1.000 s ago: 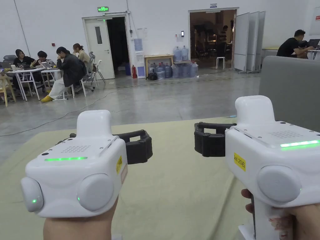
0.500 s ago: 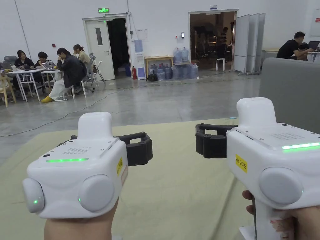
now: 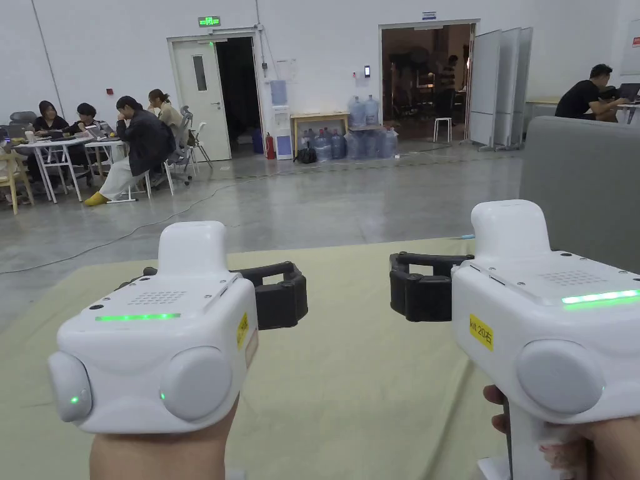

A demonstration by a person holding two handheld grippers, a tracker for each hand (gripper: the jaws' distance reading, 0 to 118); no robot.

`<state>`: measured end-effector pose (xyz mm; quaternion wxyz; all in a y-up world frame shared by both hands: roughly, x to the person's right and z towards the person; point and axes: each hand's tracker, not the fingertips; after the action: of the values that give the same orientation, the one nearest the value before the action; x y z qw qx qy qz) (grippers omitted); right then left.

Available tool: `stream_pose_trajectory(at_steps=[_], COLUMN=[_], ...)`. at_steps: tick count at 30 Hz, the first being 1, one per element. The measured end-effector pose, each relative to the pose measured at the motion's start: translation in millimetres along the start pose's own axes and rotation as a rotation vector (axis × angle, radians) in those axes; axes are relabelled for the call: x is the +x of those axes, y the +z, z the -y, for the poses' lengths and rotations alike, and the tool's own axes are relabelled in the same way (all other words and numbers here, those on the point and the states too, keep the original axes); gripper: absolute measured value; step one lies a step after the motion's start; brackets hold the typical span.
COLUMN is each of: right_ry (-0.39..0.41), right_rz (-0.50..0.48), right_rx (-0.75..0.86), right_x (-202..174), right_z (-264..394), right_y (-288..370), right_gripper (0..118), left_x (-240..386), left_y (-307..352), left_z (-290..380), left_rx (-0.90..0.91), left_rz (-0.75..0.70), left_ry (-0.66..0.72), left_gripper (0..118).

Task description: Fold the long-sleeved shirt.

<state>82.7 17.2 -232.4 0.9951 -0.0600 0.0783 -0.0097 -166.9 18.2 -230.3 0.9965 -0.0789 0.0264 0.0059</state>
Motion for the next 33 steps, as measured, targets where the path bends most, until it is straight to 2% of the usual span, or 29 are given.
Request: stream_pose_trajectory(at_steps=[7, 10, 16, 19, 23, 33], right_ry=[-0.003, 0.056, 0.073, 0.060, 0.024, 0.032], right_rz=[0.003, 0.081, 0.082, 0.079, 0.024, 0.069], right_rx=[0.000, 0.016, 0.008, 0.011, -0.006, -0.036], right_x=[1, -5, -11, -13, -11, -15], right_z=[1, 5, 7, 7, 5, 6], right_y=[-2, -7, -5, -3, -2, -2], right_gripper=[118, 118, 118, 118, 118, 118], left_x=[1, 2, 2, 3, 3, 3], left_y=[0, -1, -1, -2, -2, -2], left_z=[0, 0, 1, 2, 3, 2], left_rx=[0.000, 0.001, -0.001, -0.006, -0.007, -0.010], left_rz=[-0.004, -0.009, -0.008, -0.008, -0.009, -0.006], left_ry=[-0.007, -0.015, -0.018, -0.018, -0.020, -0.019], left_gripper=[118, 118, 118, 118, 118, 118])
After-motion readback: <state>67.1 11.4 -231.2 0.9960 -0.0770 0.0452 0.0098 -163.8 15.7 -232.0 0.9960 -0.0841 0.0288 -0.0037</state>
